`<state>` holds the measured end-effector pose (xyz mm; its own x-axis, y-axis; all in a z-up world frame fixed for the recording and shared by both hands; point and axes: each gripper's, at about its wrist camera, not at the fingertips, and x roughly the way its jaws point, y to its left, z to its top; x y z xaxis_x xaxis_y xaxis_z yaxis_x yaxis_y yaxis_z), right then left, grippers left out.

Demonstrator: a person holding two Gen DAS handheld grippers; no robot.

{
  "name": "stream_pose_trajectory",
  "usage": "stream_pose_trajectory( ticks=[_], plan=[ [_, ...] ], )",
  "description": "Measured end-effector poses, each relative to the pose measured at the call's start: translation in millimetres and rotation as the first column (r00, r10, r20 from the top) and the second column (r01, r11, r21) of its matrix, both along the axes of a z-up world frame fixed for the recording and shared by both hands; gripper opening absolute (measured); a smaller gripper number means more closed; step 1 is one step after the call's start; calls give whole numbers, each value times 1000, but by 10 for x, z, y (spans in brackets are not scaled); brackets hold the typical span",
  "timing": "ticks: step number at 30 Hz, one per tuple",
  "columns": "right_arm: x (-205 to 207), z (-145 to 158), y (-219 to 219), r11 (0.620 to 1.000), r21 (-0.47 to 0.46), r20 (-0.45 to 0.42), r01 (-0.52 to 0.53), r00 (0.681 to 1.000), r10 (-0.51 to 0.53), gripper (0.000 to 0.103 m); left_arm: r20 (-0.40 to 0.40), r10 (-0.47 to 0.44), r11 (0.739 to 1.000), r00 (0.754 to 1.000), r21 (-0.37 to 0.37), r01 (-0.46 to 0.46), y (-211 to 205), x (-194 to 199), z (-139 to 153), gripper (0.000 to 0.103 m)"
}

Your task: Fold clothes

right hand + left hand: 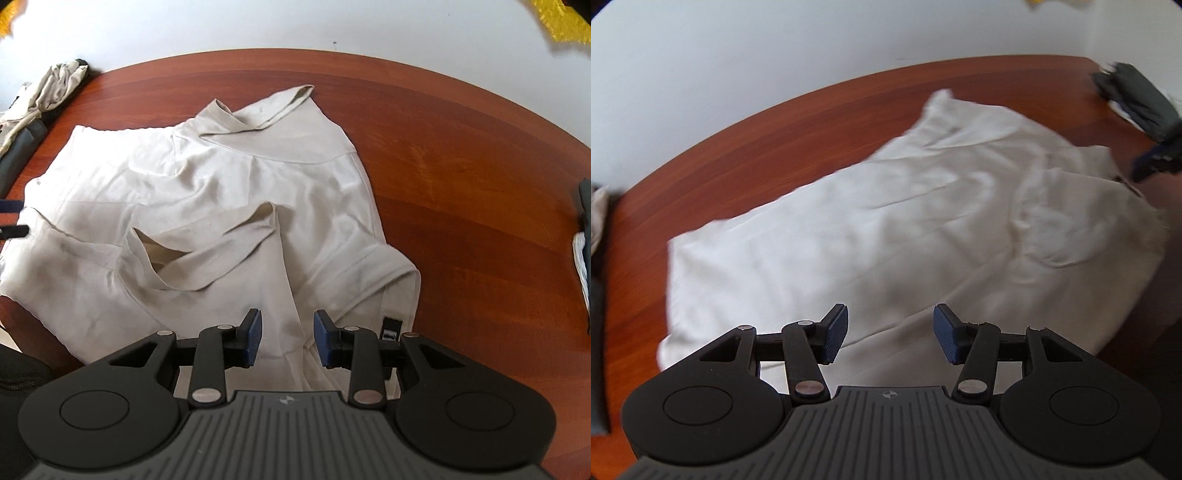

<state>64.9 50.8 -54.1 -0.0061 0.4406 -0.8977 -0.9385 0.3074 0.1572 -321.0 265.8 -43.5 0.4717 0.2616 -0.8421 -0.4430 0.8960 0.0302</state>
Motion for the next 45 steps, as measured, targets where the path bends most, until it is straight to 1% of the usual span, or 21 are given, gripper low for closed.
stream_pose_trajectory(
  ticks=[6, 12, 18, 25, 27, 28, 29, 30, 35, 36, 38, 40, 41, 42, 43, 45],
  plan=[
    [14, -49, 160, 999, 19, -15, -26, 1000, 27, 36, 15, -95, 995, 995, -23, 95, -248, 449, -64, 54],
    [41, -136, 308, 999, 20, -29, -48, 998, 49, 36, 14, -150, 988, 989, -27, 150, -358, 787, -125, 54],
    [66, -211, 415, 998, 19, -41, -55, 998, 55, 36, 14, -210, 977, 978, -36, 210, -420, 1024, -154, 54],
    [107, -291, 526, 998, 12, -61, -56, 997, 57, 36, -1, -260, 965, 965, -39, 260, -408, 1262, -279, 54],
    [116, -314, 559, 998, 10, -62, -57, 996, 58, 36, -11, -271, 962, 963, -31, 270, -396, 1304, -333, 48],
    [124, -329, 583, 998, 8, -62, -57, 996, 57, 36, -11, -270, 963, 963, -28, 270, -388, 1304, -341, 37],
    [133, -342, 606, 998, 9, -64, -56, 996, 57, 36, -10, -269, 963, 963, -25, 269, -380, 1301, -346, 22],
    [142, -354, 630, 998, 9, -66, -56, 996, 56, 36, -9, -268, 963, 963, -22, 268, -372, 1299, -351, 16],
    [171, -423, 790, 998, 12, -76, -55, 996, 56, 36, -4, -262, 965, 965, -9, 262, -332, 1285, -378, 15],
    [176, -438, 823, 998, 11, -80, -54, 995, 55, 33, -3, -255, 967, 967, -10, 255, -318, 1279, -379, 15],
    [182, -460, 873, 999, 10, -86, -53, 995, 54, 25, -2, -240, 971, 971, -16, 240, -286, 1267, -383, 15],
    [183, -500, 939, 999, 1, -85, -52, 995, 52, 24, -1, -224, 974, 975, -24, 224, -250, 1254, -392, 15],
    [182, -511, 955, 999, -2, -82, -52, 995, 51, 21, 0, -217, 976, 976, -30, 217, -233, 1246, -399, 15],
    [185, -529, 969, 999, -5, -82, -48, 995, 47, 14, 1, -214, 976, 977, -32, 214, -231, 1241, -402, 15],
    [189, -553, 985, 999, -10, -83, -43, 996, 42, 11, 4, -209, 977, 978, -37, 209, -220, 1229, -406, 15],
    [195, -568, 992, 999, -7, -87, -38, 995, 37, 11, 7, -203, 978, 979, -45, 204, -208, 1219, -415, 15]
  ],
)
